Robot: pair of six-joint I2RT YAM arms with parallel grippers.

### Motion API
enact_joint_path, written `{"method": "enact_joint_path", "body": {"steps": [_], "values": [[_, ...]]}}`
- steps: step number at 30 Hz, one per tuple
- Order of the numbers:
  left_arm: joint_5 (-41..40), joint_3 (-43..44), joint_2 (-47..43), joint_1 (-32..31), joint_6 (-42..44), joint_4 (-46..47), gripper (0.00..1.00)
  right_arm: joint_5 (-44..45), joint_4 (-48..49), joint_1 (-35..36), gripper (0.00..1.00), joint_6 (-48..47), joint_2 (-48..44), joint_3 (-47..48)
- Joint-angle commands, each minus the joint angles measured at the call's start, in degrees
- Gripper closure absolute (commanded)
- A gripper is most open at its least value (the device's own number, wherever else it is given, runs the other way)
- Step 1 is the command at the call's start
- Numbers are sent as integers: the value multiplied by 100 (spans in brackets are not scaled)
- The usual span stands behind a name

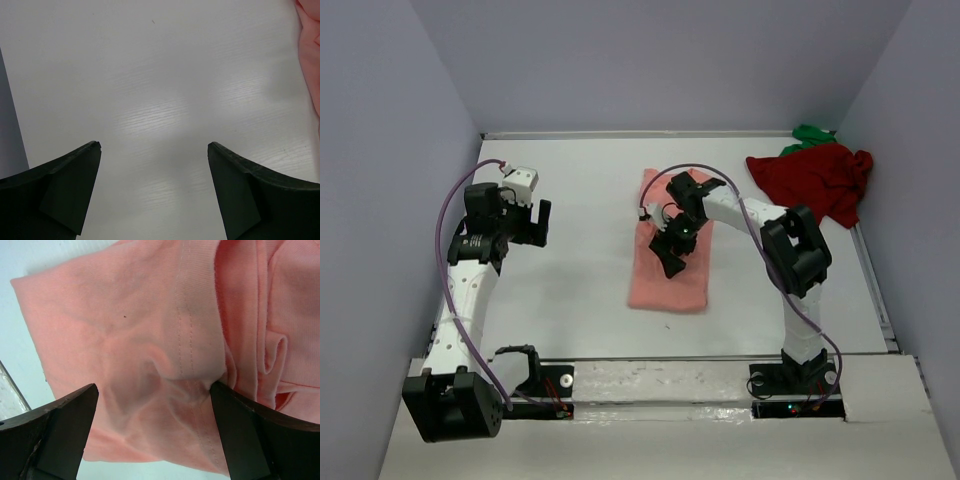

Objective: Fold and stack the t-shirts
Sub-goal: Fold the tshirt

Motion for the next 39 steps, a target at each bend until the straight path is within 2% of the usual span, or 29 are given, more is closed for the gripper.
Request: {"method": "enact_joint_path", "body": {"steps": [1, 5, 9, 12, 13, 16, 17, 18, 19, 21, 24, 26, 30, 34, 39], "values": [[160, -60, -183, 31, 30, 114, 2, 575, -624, 78, 0, 19, 187, -461], [309, 36, -139, 31, 39, 105, 2, 330, -685, 78, 0, -59, -32, -164], [792, 343, 98, 23, 197, 0, 2, 47, -450, 78, 0, -157, -849, 206], [1214, 773, 519, -91, 442, -281, 2, 713, 332, 78, 0, 202, -1384, 268], [1267, 1027, 747, -205, 487, -430, 3, 1385, 673, 78, 0, 430, -1439, 294], [1250, 1467, 1213, -565, 846, -860, 6, 2145, 887, -53, 0, 573, -1570, 313], [1267, 1712, 1319, -801, 943, -975, 7, 2183, 896, -115, 0, 582, -1623, 251], [1276, 1819, 1520, -943, 1092, -1185, 14, 2305, 949, -220, 0, 625, -1789, 33], [1276, 1916, 1522, -1075, 1094, -1187, 14, 2306, 949, -273, 0, 687, -1791, -126], [1390, 2092, 1794, -1373, 1321, -1564, 23, 2358, 888, -274, 0, 757, -2115, -460], [1531, 2198, 2154, -1954, 1645, -2186, 27, 2516, 449, -274, 1, 845, -2606, -1163], [1697, 2163, 2304, -2174, 1848, -2556, 27, 2613, 195, -335, 0, 924, -3106, -1688], [1952, 2075, 2401, -2210, 2016, -2856, 28, 2711, -140, -528, 4, 1152, -3888, -2262], [2470, 1935, 2542, -2271, 2253, -3235, 30, 2159, -316, -836, 10, 1285, -4303, -2465], [2498, 1092, 2428, -2771, 2060, -2726, 31, 1490, -378, -1046, 24, 1504, -4173, -2501]]}}
